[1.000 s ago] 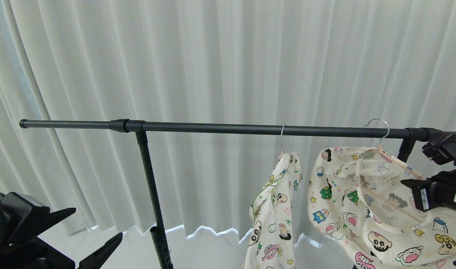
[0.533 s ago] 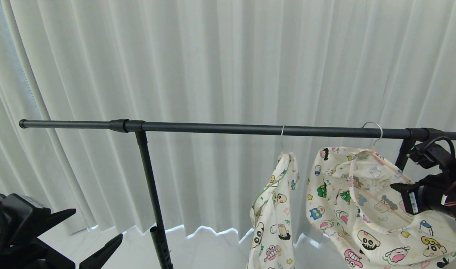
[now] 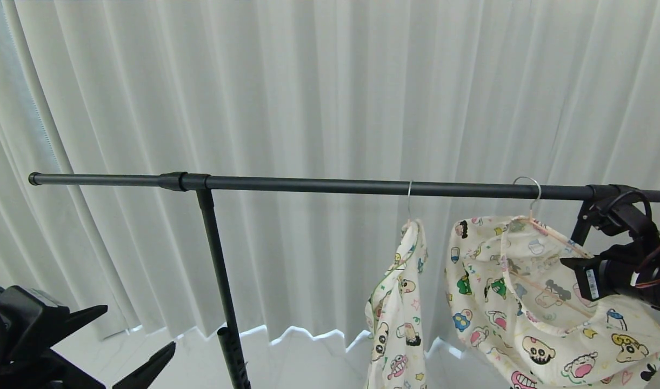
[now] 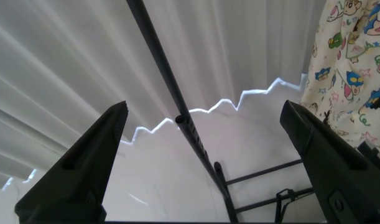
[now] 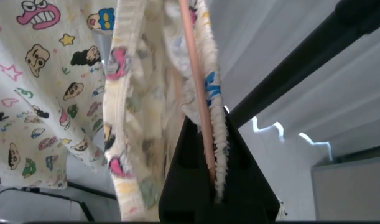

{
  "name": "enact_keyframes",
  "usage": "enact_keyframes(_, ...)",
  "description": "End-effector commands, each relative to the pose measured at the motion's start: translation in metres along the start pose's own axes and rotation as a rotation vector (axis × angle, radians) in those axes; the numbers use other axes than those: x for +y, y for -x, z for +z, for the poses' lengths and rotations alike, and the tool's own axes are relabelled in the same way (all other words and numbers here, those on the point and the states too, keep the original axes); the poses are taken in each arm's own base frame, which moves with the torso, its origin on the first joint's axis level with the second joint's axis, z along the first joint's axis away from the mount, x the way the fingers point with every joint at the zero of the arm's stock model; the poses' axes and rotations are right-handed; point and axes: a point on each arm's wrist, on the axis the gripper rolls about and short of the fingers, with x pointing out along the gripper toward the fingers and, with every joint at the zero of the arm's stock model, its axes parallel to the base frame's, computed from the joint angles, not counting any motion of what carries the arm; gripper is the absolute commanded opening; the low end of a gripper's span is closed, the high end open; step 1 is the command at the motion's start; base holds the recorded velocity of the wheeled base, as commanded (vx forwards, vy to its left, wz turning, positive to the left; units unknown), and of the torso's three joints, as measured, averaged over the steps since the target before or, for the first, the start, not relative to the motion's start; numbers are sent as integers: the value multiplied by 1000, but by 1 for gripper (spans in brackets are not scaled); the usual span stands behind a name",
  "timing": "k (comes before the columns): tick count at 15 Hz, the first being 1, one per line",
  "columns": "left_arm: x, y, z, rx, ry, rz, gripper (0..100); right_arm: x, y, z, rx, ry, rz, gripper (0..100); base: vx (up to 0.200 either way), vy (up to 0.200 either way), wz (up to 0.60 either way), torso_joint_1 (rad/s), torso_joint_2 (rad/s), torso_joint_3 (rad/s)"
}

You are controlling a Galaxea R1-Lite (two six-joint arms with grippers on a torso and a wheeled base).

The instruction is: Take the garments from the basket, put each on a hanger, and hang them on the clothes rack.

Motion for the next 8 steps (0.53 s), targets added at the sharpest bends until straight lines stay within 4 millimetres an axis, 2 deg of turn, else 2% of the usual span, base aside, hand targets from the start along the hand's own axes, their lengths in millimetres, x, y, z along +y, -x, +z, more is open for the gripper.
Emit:
enact_keyframes(1, 0, 2, -1, -7, 0, 3, 100, 0, -3, -2, 11, -1, 3, 0, 0, 0, 0, 0, 0, 0)
enact_keyframes(2, 0, 2, -1, -8, -1, 4, 100, 0, -3, -2, 13, -1, 3, 0, 0, 0, 0, 0, 0, 0)
enact_keyframes(3, 0, 2, 0, -11, -1, 5, 100, 0, -3, -2, 13, -1, -3, 100, 0, 0, 0, 0, 0, 0)
enact_keyframes(5, 0, 2, -1, -10, -1, 4, 100, -1, 2, 0, 3, -16, -42, 100, 0, 0, 0, 0, 0, 0)
enact_keyframes(8, 2, 3, -2, 0, 9, 38, 100, 2, 31, 5, -85, -121, -23, 100, 0, 0, 0, 0, 0, 0)
